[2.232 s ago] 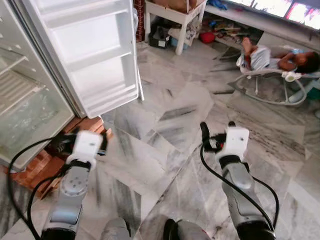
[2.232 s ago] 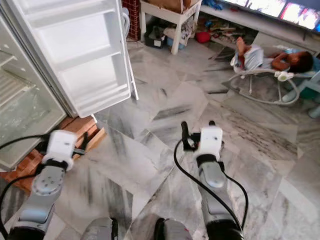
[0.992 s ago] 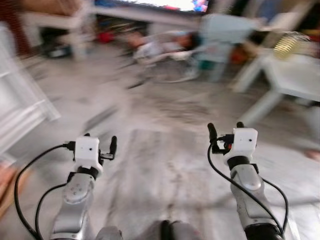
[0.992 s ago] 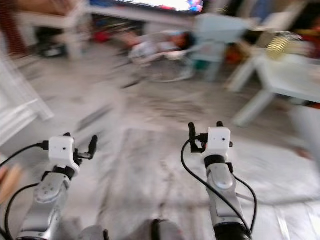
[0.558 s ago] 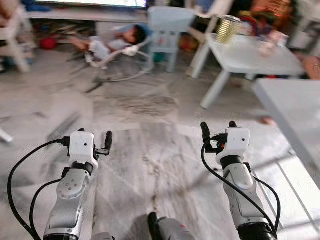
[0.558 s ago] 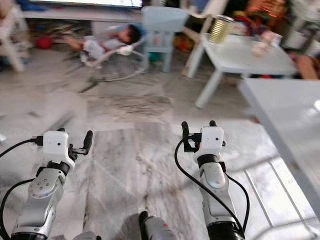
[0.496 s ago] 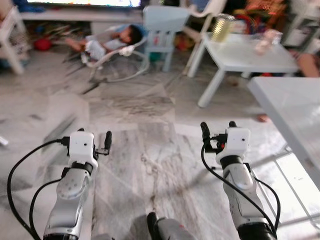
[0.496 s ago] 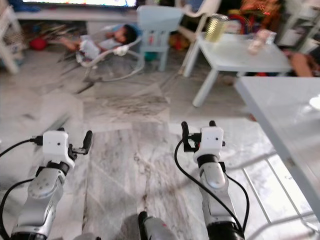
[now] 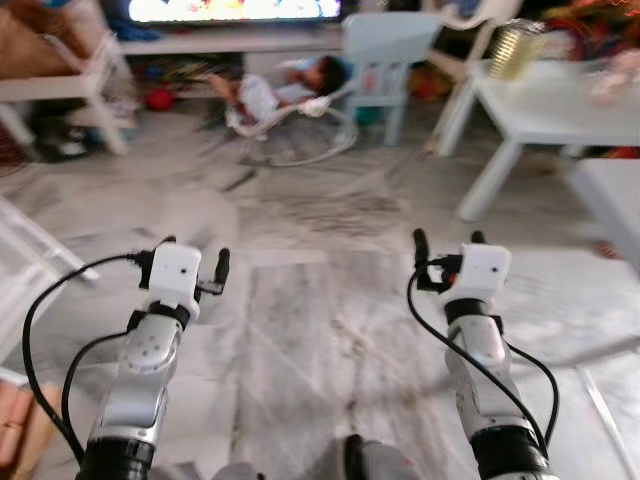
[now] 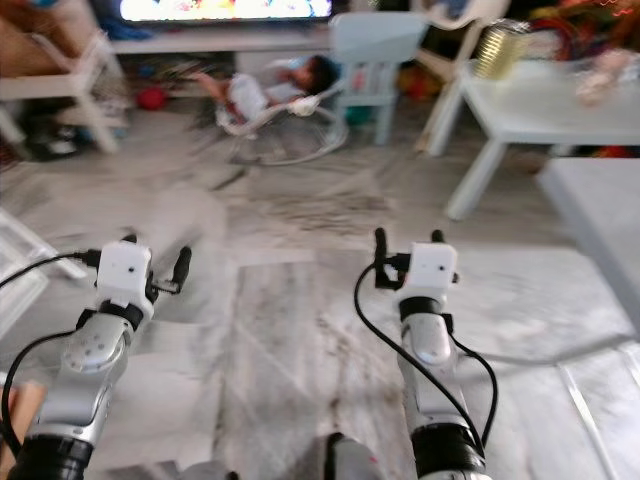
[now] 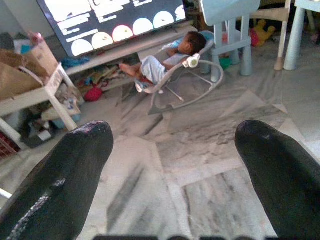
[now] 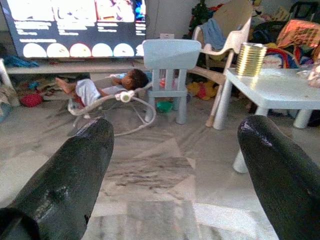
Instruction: Restocking fridge
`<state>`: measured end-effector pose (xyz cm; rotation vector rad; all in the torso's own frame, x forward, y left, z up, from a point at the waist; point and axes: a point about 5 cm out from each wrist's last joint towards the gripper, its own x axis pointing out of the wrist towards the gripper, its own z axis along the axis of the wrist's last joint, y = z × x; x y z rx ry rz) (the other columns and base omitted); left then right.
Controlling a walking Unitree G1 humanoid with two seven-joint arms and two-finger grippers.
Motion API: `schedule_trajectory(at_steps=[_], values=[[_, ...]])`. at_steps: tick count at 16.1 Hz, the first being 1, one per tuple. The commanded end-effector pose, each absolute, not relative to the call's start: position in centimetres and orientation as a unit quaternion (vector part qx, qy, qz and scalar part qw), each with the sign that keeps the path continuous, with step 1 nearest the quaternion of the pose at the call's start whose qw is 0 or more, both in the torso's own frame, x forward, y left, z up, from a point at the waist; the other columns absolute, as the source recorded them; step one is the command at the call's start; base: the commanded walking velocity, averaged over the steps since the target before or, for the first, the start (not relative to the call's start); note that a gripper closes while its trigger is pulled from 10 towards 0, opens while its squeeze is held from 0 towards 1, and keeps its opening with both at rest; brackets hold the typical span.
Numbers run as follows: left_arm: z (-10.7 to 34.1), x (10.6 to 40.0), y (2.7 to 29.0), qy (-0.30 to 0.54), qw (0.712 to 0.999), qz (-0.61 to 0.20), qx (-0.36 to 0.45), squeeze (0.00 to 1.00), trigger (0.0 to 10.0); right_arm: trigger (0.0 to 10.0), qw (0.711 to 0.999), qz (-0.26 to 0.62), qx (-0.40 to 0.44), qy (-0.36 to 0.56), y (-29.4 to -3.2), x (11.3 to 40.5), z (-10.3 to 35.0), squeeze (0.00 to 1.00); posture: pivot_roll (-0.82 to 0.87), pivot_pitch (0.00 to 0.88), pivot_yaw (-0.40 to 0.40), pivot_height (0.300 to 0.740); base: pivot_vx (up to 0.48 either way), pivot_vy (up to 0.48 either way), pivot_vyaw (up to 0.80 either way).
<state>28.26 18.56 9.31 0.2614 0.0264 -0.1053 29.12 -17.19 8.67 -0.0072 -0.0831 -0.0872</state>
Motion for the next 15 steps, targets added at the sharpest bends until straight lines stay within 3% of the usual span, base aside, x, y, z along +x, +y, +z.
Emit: schedule_trajectory(at_steps=[1,5,9,15], values=[[9.1,28.4,18.6,0.018,0.987,-0.069,0.142,0.0,10.0,10.0,0.997,-0.058,-0.003,-0.043,-17.3,29.1,8.5,0.0,0.11,0.068,0.076,0.74,0.0,0.0,0.0],[8.8,29.2,18.2,0.016,0.988,-0.081,0.132,0.0,10.0,10.0,0.998,-0.042,-0.028,-0.033,-17.5,27.9,7.8,0.0,0.06,0.094,0.04,0.74,0.0,0.0,0.0],[7.2,27.9,19.0,0.035,0.993,-0.052,0.104,0.0,10.0,10.0,0.998,-0.041,-0.035,-0.033,-17.9,27.5,8.2,0.0,0.02,0.093,0.007,0.74,0.0,0.0,-0.78],[7.8,28.0,18.1,0.015,0.992,-0.066,0.103,0.0,10.0,10.0,0.999,-0.03,-0.035,-0.022,-17.8,27.1,7.9,0.0,0.02,0.097,-0.011,0.74,0.296,0.0,-0.8]])
